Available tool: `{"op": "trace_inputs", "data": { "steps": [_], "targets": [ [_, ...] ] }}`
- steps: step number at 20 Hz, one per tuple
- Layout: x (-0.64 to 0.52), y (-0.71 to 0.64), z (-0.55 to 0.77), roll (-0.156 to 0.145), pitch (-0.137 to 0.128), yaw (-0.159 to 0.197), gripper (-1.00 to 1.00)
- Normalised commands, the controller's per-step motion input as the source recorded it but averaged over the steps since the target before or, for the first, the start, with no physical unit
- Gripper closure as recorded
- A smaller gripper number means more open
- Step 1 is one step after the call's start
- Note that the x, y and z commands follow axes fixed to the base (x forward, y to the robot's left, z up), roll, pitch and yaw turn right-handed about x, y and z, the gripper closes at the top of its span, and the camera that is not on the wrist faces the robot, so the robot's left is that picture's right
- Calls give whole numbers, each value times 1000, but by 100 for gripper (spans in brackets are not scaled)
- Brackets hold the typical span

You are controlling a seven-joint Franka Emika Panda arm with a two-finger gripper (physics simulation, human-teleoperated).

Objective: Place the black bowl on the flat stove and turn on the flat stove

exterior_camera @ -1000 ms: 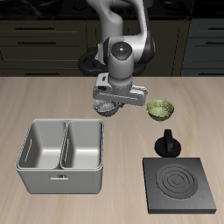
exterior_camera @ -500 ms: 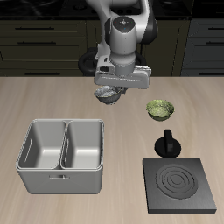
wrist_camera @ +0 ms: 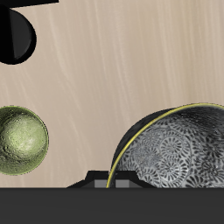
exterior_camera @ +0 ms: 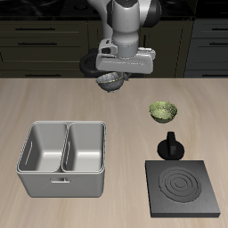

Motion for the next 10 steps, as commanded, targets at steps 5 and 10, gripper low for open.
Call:
{"op": "trace_inputs", "data": {
  "steps": [5, 10],
  "targets": [
    [-66, 76, 399, 12, -67, 15, 100],
    [194, 3, 103, 15, 2, 15, 100]
  ]
}}
